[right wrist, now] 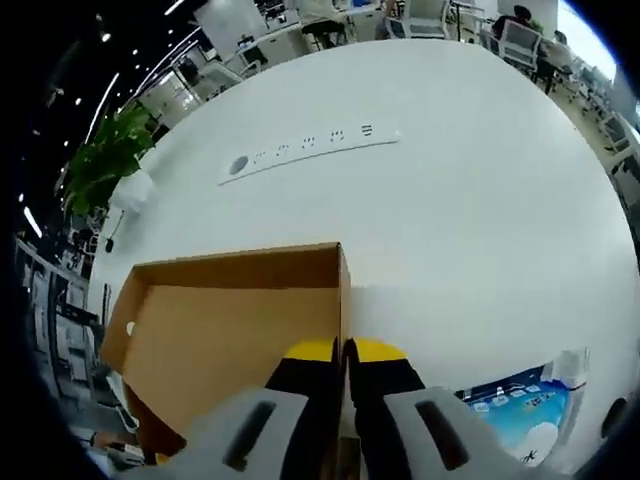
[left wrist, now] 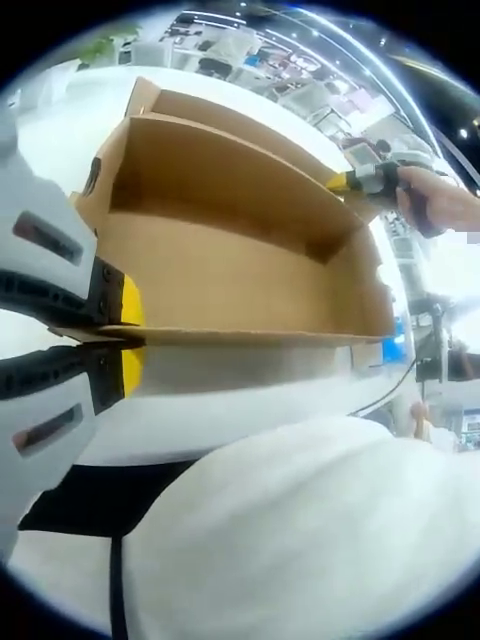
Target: Operate the shoe box by opening the lid, removing the specified soft item, and placing it in the target area until the item is outside and the box remains undamaged.
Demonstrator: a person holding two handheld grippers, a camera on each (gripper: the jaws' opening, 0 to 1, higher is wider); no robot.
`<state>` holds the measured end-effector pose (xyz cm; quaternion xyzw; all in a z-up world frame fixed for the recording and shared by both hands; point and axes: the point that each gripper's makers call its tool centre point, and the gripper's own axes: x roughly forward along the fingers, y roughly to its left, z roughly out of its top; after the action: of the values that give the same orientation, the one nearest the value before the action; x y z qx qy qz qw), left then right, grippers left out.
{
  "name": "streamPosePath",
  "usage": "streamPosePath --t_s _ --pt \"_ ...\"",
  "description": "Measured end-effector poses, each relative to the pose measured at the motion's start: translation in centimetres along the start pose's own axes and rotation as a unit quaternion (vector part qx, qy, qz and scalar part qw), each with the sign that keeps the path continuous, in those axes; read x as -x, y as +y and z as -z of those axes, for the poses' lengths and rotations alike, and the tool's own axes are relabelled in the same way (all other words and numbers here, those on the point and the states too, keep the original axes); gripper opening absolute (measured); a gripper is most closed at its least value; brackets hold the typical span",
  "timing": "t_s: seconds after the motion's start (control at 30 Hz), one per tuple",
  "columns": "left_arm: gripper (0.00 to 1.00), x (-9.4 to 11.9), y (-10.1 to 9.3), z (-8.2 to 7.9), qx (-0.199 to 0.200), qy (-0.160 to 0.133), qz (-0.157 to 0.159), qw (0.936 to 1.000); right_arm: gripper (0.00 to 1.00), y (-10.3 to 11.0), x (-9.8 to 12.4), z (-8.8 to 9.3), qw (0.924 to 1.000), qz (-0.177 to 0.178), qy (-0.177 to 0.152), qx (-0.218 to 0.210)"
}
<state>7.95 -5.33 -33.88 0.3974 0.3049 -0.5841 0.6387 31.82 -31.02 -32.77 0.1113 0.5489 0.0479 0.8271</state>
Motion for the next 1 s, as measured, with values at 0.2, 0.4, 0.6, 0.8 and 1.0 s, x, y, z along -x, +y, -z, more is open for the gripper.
streamPosePath --t_s 0.2,0.4,0.6,0.8,1.0 --pt "0.04 0.0 0.0 0.0 -0.001 0.002 0.003 1.0000 0.01 0.0 -0.1 0.1 0.9936 0.049 -0.006 0.102" --pt "0.03 0.1 0.0 0.0 0.004 0.004 0.003 1.0000 0.01 0.5 0.9 0.3 0.9924 0.063 -0.024 0.103" --pt "0.03 0.0 0.0 0.0 0.004 0.004 0.000 1.0000 0.01 0.9 1.6 0.2 0.9878 0.072 -0.048 0.129" --pt "0.03 0.0 0.0 0.0 0.004 0.005 0.003 1.0000 0.01 0.6 2.0 -0.1 0.9883 0.070 -0.058 0.122" --pt "0.03 0.0 -0.1 0.1 0.000 0.004 0.000 1.0000 0.01 0.9 2.2 -0.1 0.9876 0.070 -0.064 0.125"
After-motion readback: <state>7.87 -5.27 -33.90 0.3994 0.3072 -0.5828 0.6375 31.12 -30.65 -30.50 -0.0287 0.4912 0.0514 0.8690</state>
